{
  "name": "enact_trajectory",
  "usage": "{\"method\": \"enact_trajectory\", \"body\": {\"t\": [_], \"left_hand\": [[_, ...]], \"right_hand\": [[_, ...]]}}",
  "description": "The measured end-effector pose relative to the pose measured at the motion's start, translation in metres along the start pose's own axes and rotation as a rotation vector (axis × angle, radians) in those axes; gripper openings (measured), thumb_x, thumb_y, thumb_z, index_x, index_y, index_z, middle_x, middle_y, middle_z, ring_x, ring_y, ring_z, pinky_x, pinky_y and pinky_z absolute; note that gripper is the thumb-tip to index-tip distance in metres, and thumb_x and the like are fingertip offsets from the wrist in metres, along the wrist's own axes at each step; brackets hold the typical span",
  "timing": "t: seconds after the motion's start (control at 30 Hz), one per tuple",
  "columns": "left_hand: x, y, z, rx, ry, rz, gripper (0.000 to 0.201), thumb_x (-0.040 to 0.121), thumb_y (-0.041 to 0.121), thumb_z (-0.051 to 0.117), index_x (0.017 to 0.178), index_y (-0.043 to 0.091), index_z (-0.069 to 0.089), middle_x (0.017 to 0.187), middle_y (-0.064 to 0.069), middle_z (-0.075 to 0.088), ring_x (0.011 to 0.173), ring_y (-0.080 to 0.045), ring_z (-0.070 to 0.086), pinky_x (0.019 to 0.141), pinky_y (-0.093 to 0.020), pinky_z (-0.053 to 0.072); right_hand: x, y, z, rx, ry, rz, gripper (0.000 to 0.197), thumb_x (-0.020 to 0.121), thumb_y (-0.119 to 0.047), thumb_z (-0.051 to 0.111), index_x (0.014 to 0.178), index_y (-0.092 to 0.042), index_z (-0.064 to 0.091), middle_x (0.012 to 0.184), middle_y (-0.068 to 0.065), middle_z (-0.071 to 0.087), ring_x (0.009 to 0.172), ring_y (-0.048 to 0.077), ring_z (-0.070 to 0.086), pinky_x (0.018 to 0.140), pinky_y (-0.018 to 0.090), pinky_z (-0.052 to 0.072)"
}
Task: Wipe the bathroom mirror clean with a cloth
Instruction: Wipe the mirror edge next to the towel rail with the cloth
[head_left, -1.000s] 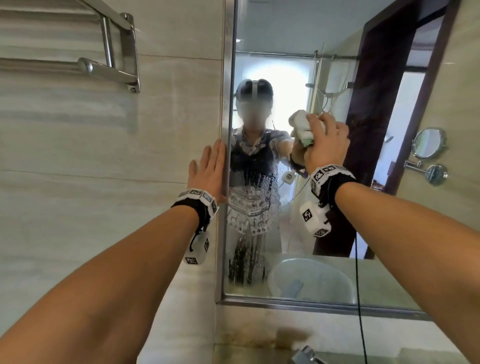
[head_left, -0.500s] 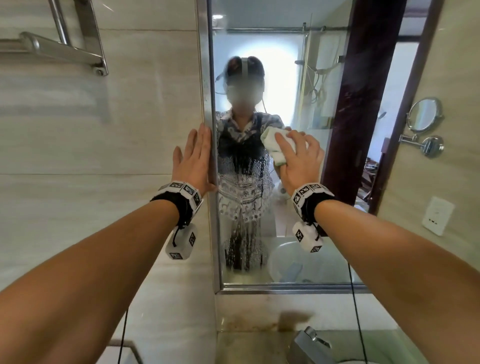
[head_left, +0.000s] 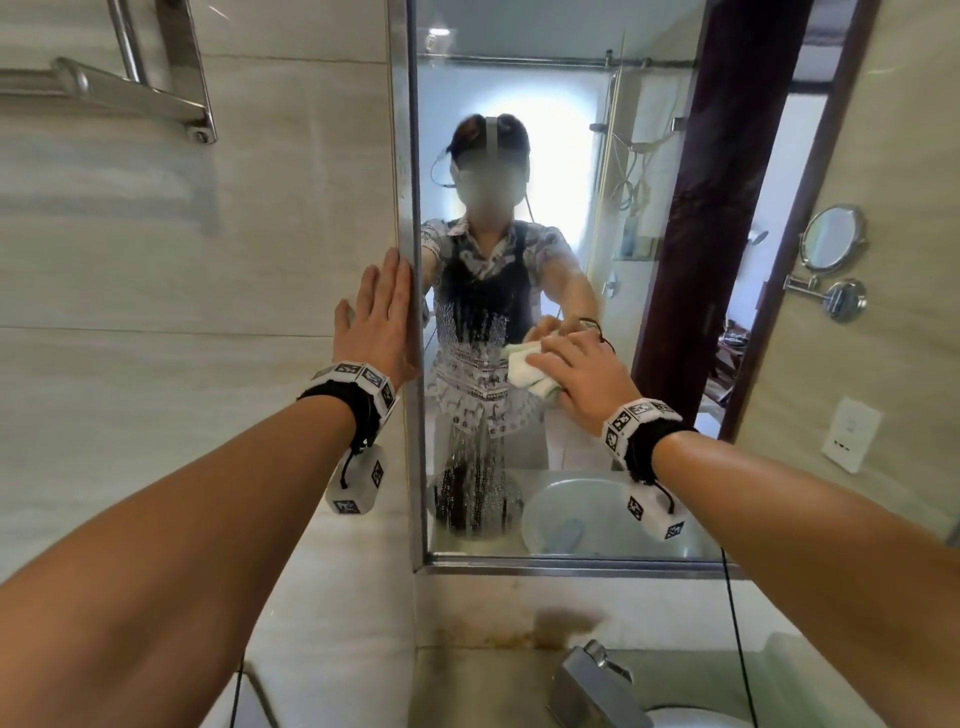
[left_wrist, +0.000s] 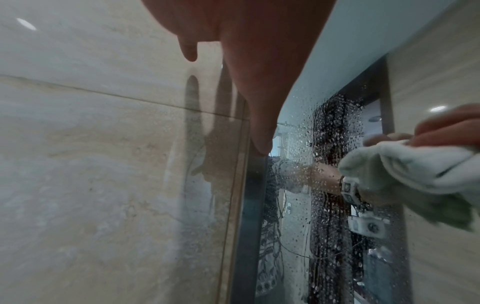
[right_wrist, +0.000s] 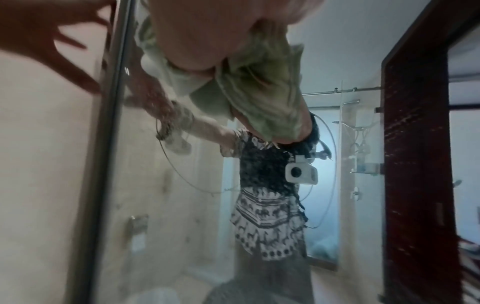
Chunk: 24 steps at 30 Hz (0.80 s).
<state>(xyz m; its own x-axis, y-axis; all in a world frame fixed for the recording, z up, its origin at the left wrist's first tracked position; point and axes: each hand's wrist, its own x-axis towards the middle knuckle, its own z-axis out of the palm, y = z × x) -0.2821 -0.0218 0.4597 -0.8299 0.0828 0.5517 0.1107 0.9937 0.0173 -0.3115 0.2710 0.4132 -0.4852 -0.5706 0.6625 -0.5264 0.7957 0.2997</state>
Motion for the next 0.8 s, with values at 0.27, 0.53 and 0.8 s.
{"method": "enact_trajectory", "body": {"t": [0.27, 0.53, 0.8], "left_hand": [[0.005, -0.008, 0.004, 0.089, 0.019, 0.034, 0.151, 0.058, 0.049, 0.09, 0.154, 0.014, -0.022, 0.161, -0.002, -0.03, 0.15, -0.027, -0.02, 0.12, -0.059, 0.008], [0.011, -0.022, 0.009, 0.085, 0.073, 0.145, 0.151, 0.055, 0.048, 0.091, 0.155, 0.013, -0.016, 0.163, -0.001, -0.025, 0.152, -0.024, -0.014, 0.123, -0.05, 0.011], [0.007, -0.019, 0.008, 0.068, 0.069, 0.139, 0.149, 0.056, 0.043, 0.092, 0.156, 0.012, -0.015, 0.163, -0.001, -0.023, 0.152, -0.027, -0.011, 0.122, -0.054, 0.014]], "right_hand": [[0.087, 0.013, -0.066, 0.092, 0.414, 0.475, 0.057, 0.084, -0.013, 0.05, 0.14, -0.019, 0.043, 0.138, 0.009, 0.042, 0.119, 0.03, 0.039, 0.094, 0.04, 0.044], [0.094, -0.019, -0.009, 0.086, 0.407, 0.47, 0.073, 0.079, -0.006, 0.067, 0.144, -0.023, 0.04, 0.145, 0.005, 0.041, 0.123, 0.028, 0.034, 0.103, 0.038, 0.037], [0.036, -0.035, 0.03, 0.0, 0.145, 0.095, 0.075, 0.069, -0.013, 0.081, 0.137, -0.022, 0.05, 0.133, 0.002, 0.053, 0.111, 0.029, 0.036, 0.087, 0.048, 0.046]]}}
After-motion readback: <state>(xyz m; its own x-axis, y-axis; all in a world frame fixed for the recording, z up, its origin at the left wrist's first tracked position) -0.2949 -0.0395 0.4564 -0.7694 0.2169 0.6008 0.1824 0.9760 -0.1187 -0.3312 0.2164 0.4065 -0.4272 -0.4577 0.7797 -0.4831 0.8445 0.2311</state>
